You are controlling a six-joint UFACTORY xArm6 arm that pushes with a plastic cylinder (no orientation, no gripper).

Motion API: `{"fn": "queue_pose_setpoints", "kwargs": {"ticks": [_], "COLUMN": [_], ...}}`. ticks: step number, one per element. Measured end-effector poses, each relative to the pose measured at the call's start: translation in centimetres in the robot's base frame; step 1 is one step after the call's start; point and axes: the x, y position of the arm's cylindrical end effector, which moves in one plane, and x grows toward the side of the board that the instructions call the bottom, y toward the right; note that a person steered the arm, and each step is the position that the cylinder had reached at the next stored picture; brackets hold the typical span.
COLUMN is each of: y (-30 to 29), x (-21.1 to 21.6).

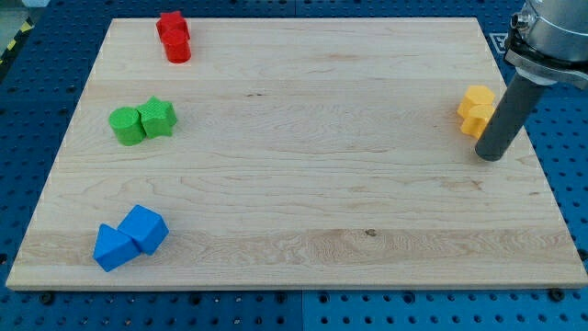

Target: Move the yellow heart to the bottom left of the yellow hexagon

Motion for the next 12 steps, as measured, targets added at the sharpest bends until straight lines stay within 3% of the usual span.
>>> {"fn": "queue_pose_setpoints", "kwargs": {"ticks": [2,3,5,6,9,12], "y": [0.1,2.4,6.4,3.9,1.9,-4.6], "x": [0.1,-3.6,-4.9,-6.5,-6.3,-6.4]}}
